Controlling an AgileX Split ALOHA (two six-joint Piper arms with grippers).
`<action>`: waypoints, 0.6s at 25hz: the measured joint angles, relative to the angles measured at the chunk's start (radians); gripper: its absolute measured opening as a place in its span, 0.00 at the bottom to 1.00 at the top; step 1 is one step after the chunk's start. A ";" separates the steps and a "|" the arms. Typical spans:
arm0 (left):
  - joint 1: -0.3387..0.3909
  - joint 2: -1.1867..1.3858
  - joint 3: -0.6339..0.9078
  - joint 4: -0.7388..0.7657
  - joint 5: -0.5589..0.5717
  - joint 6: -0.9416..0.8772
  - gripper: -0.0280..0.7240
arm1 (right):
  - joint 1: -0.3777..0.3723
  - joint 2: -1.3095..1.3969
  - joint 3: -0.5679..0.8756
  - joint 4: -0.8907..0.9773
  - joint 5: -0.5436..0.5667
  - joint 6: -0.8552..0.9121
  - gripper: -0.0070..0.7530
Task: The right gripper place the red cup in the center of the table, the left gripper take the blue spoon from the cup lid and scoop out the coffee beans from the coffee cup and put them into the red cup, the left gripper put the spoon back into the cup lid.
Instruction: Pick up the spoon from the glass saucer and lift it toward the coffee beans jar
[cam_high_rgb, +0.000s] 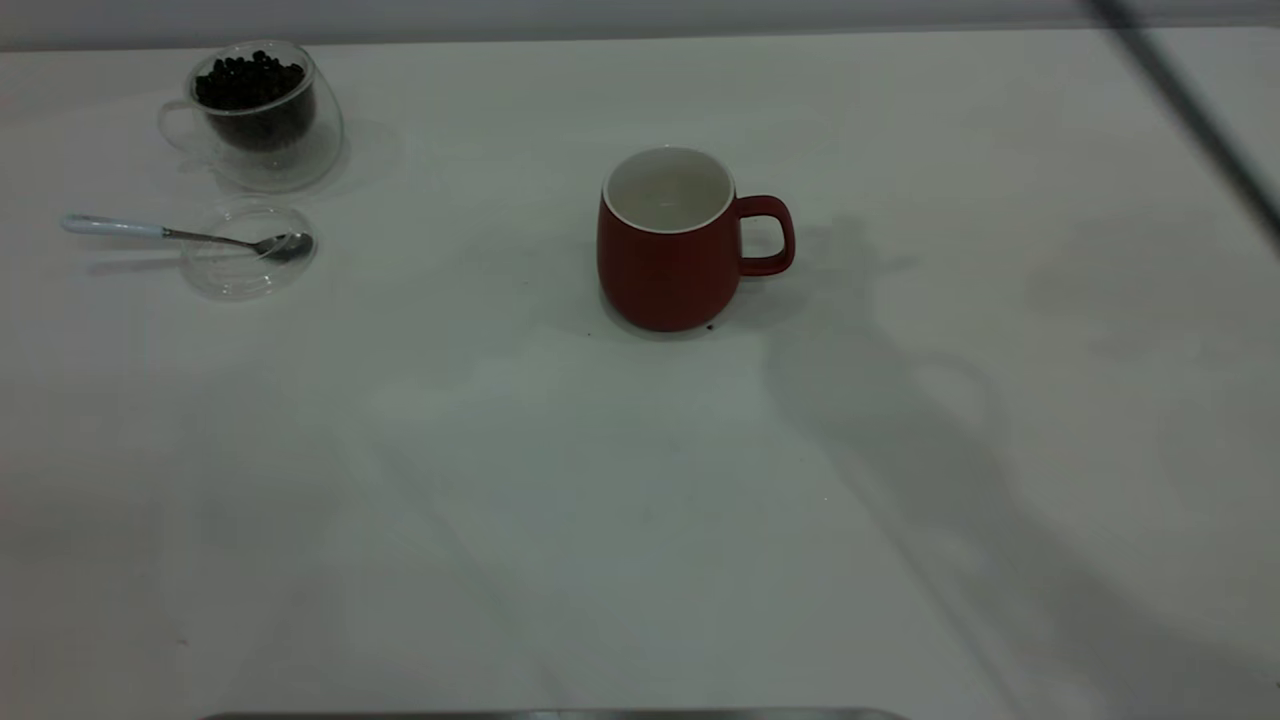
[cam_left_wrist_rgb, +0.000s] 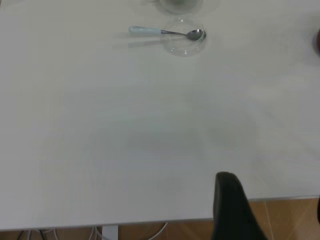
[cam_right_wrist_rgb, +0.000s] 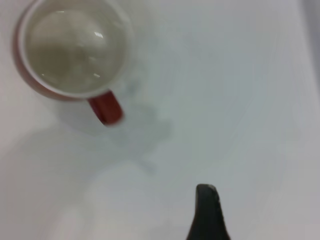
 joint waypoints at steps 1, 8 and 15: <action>0.000 0.000 0.000 0.000 0.000 0.000 0.65 | 0.000 -0.040 0.000 -0.019 0.044 0.037 0.79; 0.000 0.000 0.000 0.000 0.000 0.001 0.65 | 0.000 -0.413 0.011 -0.065 0.313 0.191 0.79; 0.000 0.000 0.000 0.000 0.000 0.002 0.65 | 0.000 -0.885 0.262 -0.010 0.369 0.265 0.79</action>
